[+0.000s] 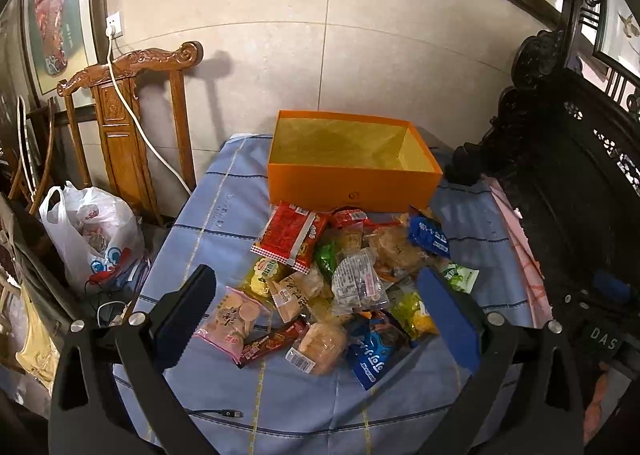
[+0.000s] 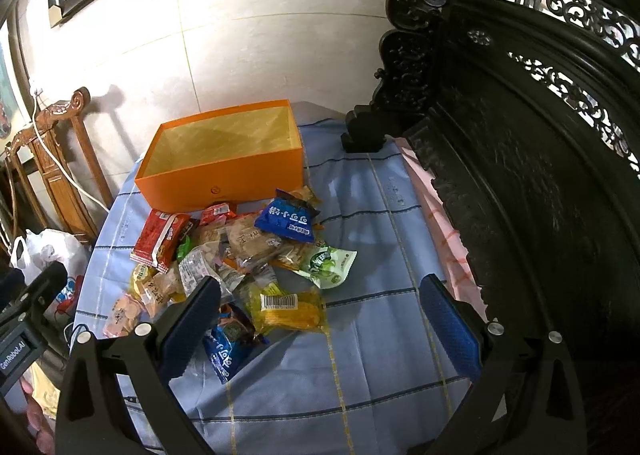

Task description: Organize snacks

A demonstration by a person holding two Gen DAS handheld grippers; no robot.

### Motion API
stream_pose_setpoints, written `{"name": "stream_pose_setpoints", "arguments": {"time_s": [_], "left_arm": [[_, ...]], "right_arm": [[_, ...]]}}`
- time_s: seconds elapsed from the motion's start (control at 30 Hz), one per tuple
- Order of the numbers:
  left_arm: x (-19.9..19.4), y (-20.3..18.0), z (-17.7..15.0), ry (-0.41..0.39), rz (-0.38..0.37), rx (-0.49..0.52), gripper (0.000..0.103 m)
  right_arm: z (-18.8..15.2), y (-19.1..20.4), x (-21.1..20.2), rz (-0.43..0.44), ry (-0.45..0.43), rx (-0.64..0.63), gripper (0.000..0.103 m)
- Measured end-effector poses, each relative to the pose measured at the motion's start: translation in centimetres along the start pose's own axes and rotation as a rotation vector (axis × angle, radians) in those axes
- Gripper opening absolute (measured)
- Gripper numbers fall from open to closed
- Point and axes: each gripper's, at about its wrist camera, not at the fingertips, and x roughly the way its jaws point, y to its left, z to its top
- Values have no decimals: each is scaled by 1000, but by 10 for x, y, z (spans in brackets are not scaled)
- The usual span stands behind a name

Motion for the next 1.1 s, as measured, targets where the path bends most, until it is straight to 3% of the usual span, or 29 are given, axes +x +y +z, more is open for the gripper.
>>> {"name": "stream_pose_setpoints", "arguments": {"time_s": [0.33,0.93,1.1], "left_arm": [[-3,-2,1,-23,26,3,99],[6,5,0,14,53,1,99],[18,11,-3,46,-20,-37,99]], "right_arm": [[0,2,0,16,1,2,100],[0,7,3,23,12,-23,100],[0,9,3,89,-29,-28,100]]}}
